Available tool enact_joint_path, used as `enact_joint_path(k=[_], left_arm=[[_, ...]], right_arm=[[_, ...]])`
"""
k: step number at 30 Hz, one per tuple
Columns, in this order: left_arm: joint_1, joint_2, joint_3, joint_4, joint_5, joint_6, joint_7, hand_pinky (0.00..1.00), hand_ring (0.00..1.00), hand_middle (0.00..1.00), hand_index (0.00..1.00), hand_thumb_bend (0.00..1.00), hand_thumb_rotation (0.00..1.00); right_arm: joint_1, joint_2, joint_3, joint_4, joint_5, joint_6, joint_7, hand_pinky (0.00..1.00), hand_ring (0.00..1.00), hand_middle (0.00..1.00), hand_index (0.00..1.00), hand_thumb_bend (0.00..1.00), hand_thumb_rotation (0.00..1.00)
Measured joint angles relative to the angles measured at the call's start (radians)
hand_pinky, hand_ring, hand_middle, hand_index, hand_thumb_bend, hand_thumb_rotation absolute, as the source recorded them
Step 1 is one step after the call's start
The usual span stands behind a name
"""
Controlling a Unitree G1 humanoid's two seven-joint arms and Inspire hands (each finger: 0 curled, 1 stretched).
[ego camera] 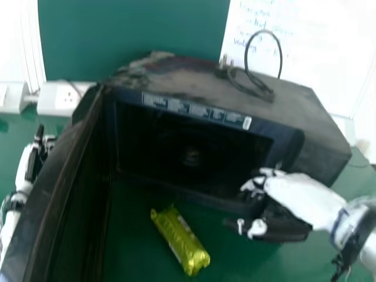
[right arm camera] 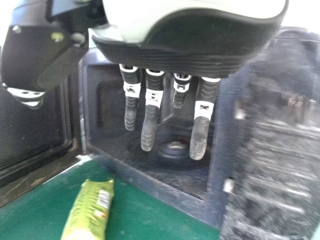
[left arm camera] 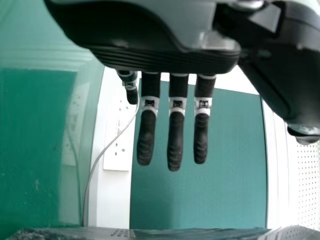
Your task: Put biscuit inside oven
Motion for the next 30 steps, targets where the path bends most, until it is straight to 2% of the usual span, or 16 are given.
enact_joint_path(k=[4, 10, 13, 17, 19, 21, 24, 28, 30], left_arm=[[0.0, -0.002, -0.001, -0.003, 0.003, 0.0, 0.001, 0.28, 0.33, 0.43, 0.49, 0.52, 0.06], [0.002, -0.021, -0.007, -0.035, 0.004, 0.01, 0.019, 0.28, 0.33, 0.43, 0.49, 0.52, 0.06], [0.004, -0.028, -0.02, -0.059, 0.006, 0.034, 0.026, 0.28, 0.33, 0.42, 0.49, 0.52, 0.06], [0.007, -0.028, -0.024, -0.068, 0.007, 0.036, 0.022, 0.28, 0.33, 0.42, 0.49, 0.52, 0.05], [0.009, -0.029, -0.025, -0.068, 0.007, 0.034, 0.02, 0.28, 0.33, 0.42, 0.49, 0.52, 0.05], [0.011, -0.029, -0.028, -0.068, 0.011, 0.032, 0.02, 0.28, 0.33, 0.42, 0.49, 0.52, 0.05], [0.013, -0.029, -0.033, -0.069, 0.017, 0.026, 0.017, 0.27, 0.32, 0.42, 0.49, 0.52, 0.05], [0.017, -0.029, -0.034, -0.069, 0.018, 0.007, 0.008, 0.27, 0.32, 0.42, 0.49, 0.52, 0.05], [0.018, -0.029, -0.034, -0.069, 0.024, 0.005, 0.008, 0.27, 0.33, 0.42, 0.49, 0.52, 0.06]], right_arm=[[-0.033, -0.028, 0.075, -0.01, -0.018, 0.03, 0.002, 0.43, 0.65, 0.77, 0.86, 0.9, 0.66], [-0.097, -0.066, 0.165, -0.009, -0.045, 0.064, 0.007, 0.62, 0.79, 0.87, 0.91, 0.91, 0.62], [-0.121, -0.071, 0.185, -0.019, -0.045, 0.115, 0.01, 0.7, 0.83, 0.89, 0.92, 0.9, 0.59], [-0.145, -0.069, 0.21, -0.035, -0.043, 0.174, 0.01, 0.74, 0.85, 0.9, 0.93, 0.89, 0.56], [-0.153, -0.061, 0.229, -0.056, -0.041, 0.233, 0.003, 0.76, 0.87, 0.92, 0.93, 0.89, 0.54], [-0.153, -0.043, 0.255, -0.07, -0.044, 0.274, -0.016, 0.73, 0.87, 0.92, 0.92, 0.88, 0.54], [-0.154, -0.035, 0.33, -0.085, -0.085, 0.31, -0.047, 0.77, 0.89, 0.93, 0.93, 0.93, 0.61], [-0.218, -0.034, 0.487, -0.095, -0.14, 0.386, -0.052, 0.79, 0.93, 0.94, 0.94, 0.95, 0.61], [-0.276, -0.026, 0.566, -0.093, -0.165, 0.426, -0.048, 0.82, 0.93, 0.94, 0.93, 0.95, 0.57]])
